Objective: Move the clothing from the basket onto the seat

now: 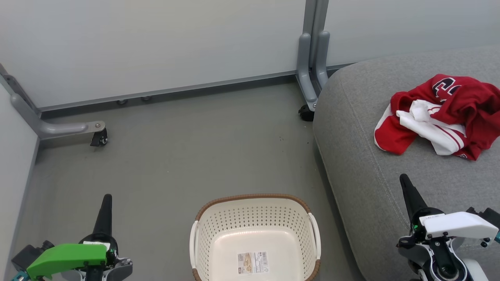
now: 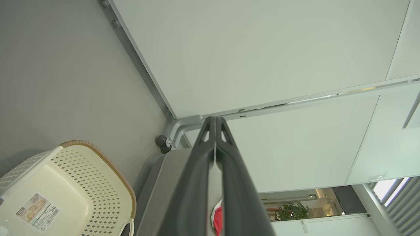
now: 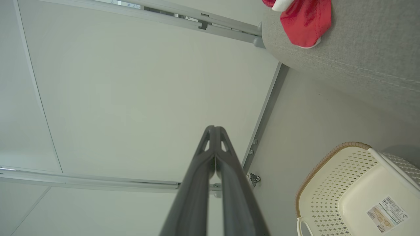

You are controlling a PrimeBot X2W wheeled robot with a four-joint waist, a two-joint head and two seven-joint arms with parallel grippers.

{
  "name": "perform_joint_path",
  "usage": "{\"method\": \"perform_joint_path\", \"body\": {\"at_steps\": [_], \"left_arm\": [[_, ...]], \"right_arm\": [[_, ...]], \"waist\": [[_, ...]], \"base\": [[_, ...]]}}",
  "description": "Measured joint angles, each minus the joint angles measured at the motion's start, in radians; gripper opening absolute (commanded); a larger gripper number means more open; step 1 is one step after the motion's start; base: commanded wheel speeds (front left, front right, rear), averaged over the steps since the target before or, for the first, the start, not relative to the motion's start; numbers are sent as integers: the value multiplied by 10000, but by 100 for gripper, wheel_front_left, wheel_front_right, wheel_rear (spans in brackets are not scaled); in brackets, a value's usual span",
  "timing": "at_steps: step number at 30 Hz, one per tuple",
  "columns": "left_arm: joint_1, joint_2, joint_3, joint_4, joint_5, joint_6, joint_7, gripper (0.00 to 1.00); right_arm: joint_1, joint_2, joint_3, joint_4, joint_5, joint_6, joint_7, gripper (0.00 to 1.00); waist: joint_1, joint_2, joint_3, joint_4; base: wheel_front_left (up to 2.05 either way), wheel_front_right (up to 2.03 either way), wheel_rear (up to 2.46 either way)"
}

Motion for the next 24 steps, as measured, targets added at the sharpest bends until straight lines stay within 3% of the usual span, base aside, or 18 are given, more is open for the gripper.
{"method": "perform_joint_path", "body": {"at_steps": [24], "left_arm": [[-515,4,178,167,-1716,-84,485,0]], "right_arm": [[-348,23,-288,224,1854,0,497,0]], "waist": [[0,0,214,-21]], "base": [[0,0,0]]}}
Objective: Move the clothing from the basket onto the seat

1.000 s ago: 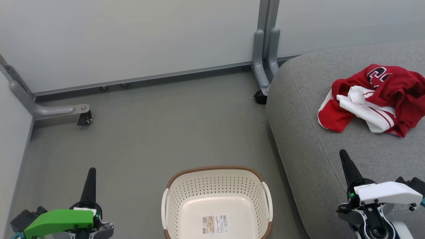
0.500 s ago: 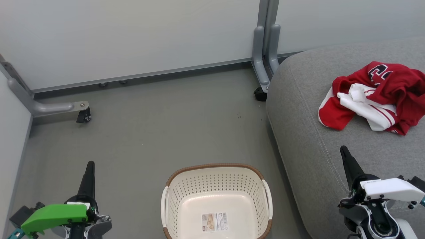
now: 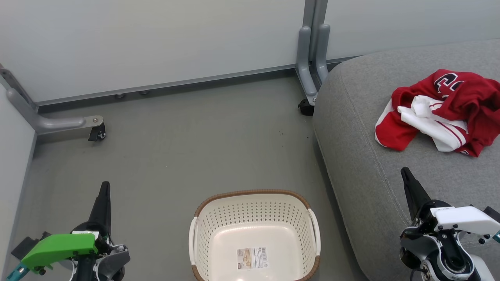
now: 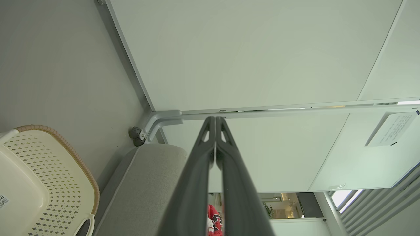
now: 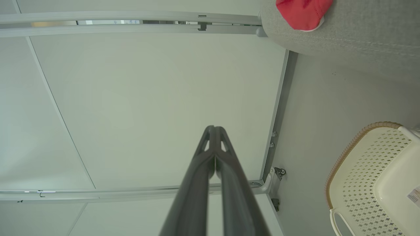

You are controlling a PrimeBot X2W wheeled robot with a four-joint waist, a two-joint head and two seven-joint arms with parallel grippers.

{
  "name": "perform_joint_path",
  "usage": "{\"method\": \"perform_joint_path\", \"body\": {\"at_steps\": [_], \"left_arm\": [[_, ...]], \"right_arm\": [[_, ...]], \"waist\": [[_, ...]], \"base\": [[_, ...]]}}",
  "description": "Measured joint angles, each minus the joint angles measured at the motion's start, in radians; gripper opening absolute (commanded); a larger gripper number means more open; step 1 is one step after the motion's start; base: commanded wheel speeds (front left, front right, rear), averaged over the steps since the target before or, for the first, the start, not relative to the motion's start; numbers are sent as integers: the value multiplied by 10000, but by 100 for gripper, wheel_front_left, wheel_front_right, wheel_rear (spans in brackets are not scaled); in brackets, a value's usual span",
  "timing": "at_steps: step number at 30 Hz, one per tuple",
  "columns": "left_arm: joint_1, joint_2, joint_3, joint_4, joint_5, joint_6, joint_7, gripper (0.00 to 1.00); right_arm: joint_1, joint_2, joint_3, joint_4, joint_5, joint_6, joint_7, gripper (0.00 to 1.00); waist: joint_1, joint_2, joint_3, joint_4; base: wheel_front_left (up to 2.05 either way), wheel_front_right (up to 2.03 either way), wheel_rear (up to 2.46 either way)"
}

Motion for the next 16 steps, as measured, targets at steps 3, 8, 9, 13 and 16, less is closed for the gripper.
{"method": "perform_joint_path", "body": {"at_steps": [3,8,9,13,16], "left_arm": [[-54,0,23,21,-174,-6,38,0],[-128,0,46,42,-374,-13,107,0],[-128,0,48,44,-374,-13,109,0],[-128,0,52,42,-374,-13,109,0],[-128,0,54,44,-374,-13,109,0]], "right_arm": [[-39,4,-35,25,198,0,35,0],[-104,13,-77,50,389,0,113,0],[-109,13,-81,50,389,0,115,0],[-110,21,-96,50,387,0,117,0],[-110,29,-105,52,387,0,127,0]], "waist": [[0,0,27,-3],[0,0,49,-5],[0,0,49,-5],[0,0,49,-5],[0,0,49,-5]], "base": [[0,0,0],[0,0,0],[0,0,0],[0,0,0],[0,0,0]]}}
